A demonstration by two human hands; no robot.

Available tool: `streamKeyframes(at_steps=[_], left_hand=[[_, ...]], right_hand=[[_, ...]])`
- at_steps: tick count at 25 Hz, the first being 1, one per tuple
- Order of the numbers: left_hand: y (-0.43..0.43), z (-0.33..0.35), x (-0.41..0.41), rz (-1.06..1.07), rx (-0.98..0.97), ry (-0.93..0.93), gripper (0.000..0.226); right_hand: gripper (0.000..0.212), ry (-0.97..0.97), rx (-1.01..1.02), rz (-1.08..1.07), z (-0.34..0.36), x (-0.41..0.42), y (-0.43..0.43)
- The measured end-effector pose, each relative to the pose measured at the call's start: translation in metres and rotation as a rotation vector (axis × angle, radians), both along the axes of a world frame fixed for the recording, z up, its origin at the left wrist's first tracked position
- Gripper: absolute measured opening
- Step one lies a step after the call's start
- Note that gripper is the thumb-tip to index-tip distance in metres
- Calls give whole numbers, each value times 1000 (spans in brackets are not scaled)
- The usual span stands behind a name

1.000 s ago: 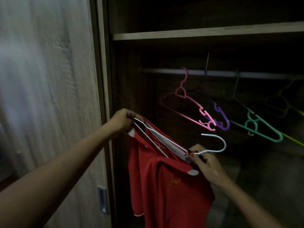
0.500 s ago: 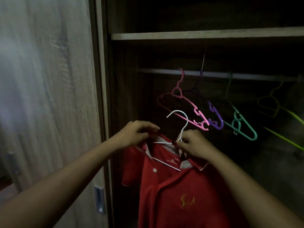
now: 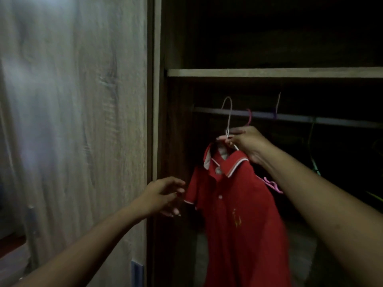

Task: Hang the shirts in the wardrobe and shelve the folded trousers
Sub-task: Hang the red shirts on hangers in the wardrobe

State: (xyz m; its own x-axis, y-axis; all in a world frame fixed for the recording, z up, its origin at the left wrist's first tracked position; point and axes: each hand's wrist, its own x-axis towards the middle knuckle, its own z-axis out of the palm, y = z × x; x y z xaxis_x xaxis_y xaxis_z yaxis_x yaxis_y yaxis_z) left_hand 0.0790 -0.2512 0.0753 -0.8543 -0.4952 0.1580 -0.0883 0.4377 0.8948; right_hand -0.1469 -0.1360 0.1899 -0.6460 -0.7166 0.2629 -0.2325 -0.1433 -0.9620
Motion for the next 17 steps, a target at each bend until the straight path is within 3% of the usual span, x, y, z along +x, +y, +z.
streamKeyframes(at_steps=[5, 12, 14, 17], left_hand=[[-8, 7, 10, -9, 1, 42, 31], [-12, 9, 19, -6, 34, 48, 29], [-13, 10, 20, 5, 20, 50, 30], [-6, 8, 16, 18, 25, 31, 30]], right_hand=[[27, -108, -68, -172, 21, -27, -49], [18, -107, 164, -285, -33, -62, -87], [14, 9, 176, -286, -32, -64, -89], [31, 350, 349, -285, -29, -60, -72]])
